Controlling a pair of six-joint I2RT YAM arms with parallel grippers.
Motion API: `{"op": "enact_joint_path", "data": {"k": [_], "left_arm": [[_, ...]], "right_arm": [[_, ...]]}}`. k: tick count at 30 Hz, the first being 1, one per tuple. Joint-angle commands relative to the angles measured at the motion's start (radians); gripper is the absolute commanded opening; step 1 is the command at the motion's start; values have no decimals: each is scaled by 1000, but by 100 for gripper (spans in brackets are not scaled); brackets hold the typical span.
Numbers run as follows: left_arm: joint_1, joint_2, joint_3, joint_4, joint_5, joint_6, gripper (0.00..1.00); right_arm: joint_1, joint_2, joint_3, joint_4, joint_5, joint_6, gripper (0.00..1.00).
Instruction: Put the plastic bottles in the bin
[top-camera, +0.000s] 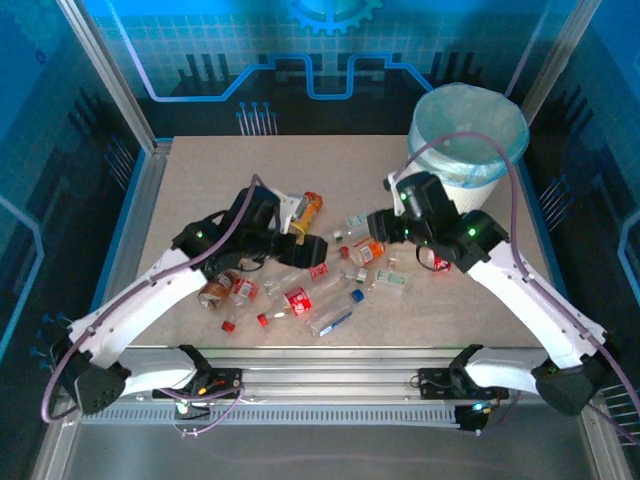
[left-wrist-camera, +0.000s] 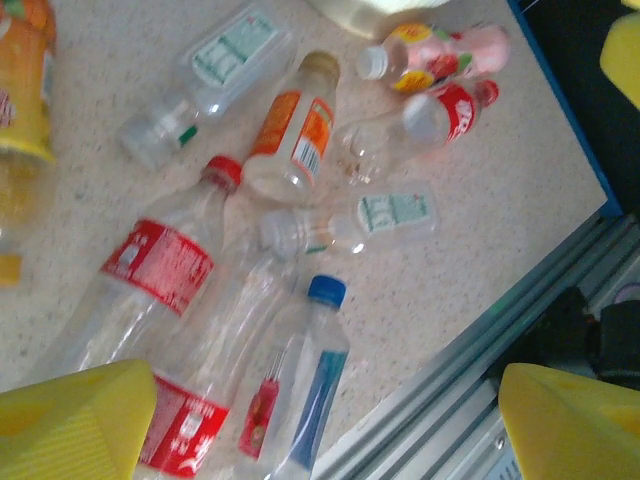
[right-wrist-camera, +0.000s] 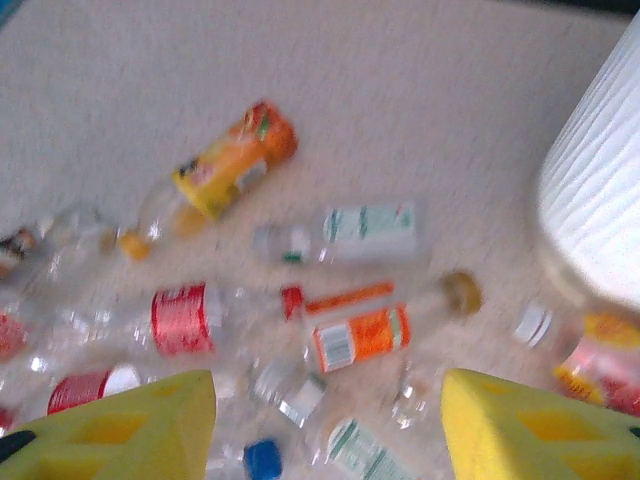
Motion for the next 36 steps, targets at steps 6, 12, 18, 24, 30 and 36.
{"op": "enact_joint_path", "data": {"k": [6,12,18,24,30,36], "left_arm": [[7,-96,-144,-46,-5,63,90],[7,-111,-206,27,-9,199,91],[7,-104,-237,99,-4,287,91],[5,-171,-320,196,27,290,91],[-35,-161,-299,340,26,314,90],[-190,92,-92,391,-42,402,90]], "right_arm": [[43,-114,-194,-40,-46,147,60],[42,-151,-267,-16,130,207,62],[33,-137,-260,-66,146,124,62],[-159,-259,-396,-39,82,274,58],[-582,-371,-581,170,-162,300,56],[-930,-264,-621,359,-430,301,57]]}}
